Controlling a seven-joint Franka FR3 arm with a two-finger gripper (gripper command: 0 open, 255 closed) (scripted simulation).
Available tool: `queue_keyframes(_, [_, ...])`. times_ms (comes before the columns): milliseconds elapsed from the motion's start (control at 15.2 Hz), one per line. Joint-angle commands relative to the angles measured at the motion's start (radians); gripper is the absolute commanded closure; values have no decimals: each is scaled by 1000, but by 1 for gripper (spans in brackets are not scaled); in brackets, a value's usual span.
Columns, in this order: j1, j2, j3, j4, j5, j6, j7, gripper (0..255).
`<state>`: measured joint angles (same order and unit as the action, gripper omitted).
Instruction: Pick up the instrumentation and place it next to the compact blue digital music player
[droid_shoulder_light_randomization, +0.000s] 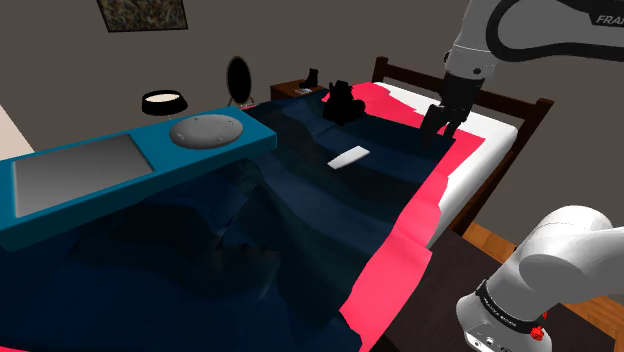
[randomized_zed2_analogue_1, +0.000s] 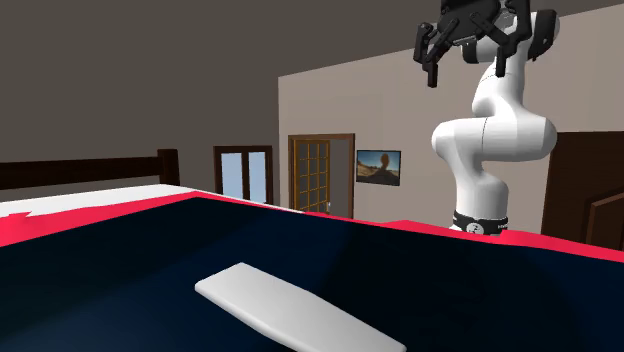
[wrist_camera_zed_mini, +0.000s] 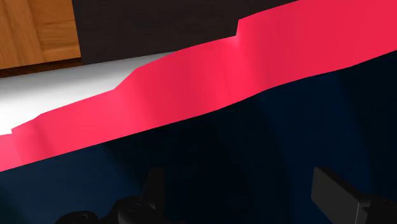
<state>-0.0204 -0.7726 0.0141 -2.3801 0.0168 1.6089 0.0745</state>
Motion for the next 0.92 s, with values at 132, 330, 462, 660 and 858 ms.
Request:
queue_keyframes(132, [-19, 57, 36, 0, 23, 59, 96, 0])
queue_keyframes(330, [-49, 153, 87, 14, 48, 144, 238, 0])
queue_keyframes(462, [-70, 223, 117, 32, 59, 198, 332, 0])
queue_keyframes(660, [-103, 332, 157, 69, 63, 272, 471, 0])
queue_keyframes(858, [-134, 446, 189, 119, 55, 338, 610, 0])
